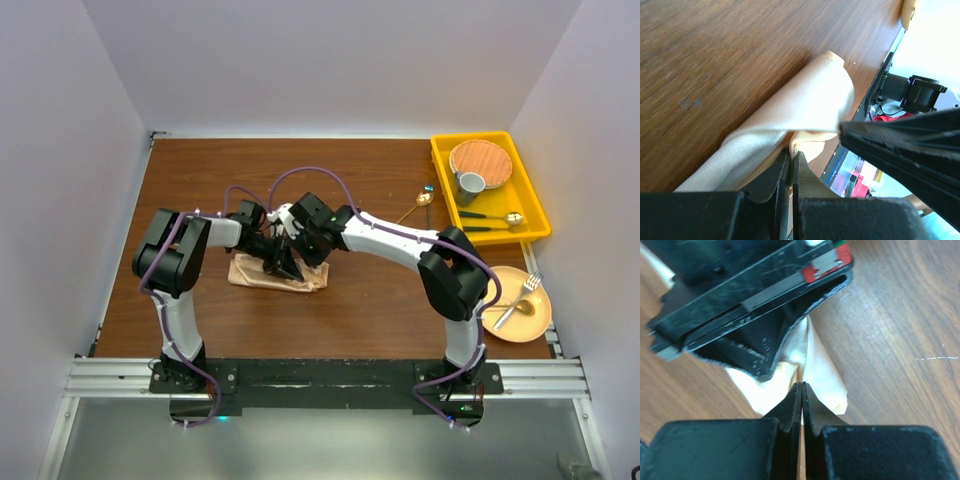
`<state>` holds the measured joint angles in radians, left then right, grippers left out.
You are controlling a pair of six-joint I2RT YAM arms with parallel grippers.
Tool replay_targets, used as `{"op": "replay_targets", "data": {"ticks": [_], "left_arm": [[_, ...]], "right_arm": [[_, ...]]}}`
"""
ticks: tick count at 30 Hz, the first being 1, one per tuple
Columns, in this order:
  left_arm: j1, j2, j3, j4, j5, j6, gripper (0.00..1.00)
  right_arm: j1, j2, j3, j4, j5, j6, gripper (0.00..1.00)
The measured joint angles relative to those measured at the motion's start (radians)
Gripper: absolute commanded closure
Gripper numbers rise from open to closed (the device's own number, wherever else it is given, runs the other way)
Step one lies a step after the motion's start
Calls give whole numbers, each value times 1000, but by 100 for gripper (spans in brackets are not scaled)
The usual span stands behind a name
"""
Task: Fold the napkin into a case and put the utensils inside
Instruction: Stuff the top corner of the smaller-rectangle-folded napkin into the folded napkin.
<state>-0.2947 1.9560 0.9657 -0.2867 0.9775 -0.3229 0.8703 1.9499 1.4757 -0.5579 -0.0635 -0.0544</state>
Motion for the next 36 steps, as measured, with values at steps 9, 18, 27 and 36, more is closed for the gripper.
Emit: {"op": "replay_targets", "data": {"ticks": [9, 18, 27, 36], "left_arm": [[-3, 0, 26, -24, -13, -8, 100], [-16, 10, 85, -31, -57, -35, 100], [-24, 29, 121, -36, -74, -51, 100], [-21, 43, 125, -25, -68, -61, 83]], "right_arm": [[0, -15, -48, 6, -36, -17, 100], [0, -13, -61, 35, -33, -40, 100], [-1, -13, -61, 48, -32, -47, 100], [-16, 28, -80, 80, -24, -47, 100]]}}
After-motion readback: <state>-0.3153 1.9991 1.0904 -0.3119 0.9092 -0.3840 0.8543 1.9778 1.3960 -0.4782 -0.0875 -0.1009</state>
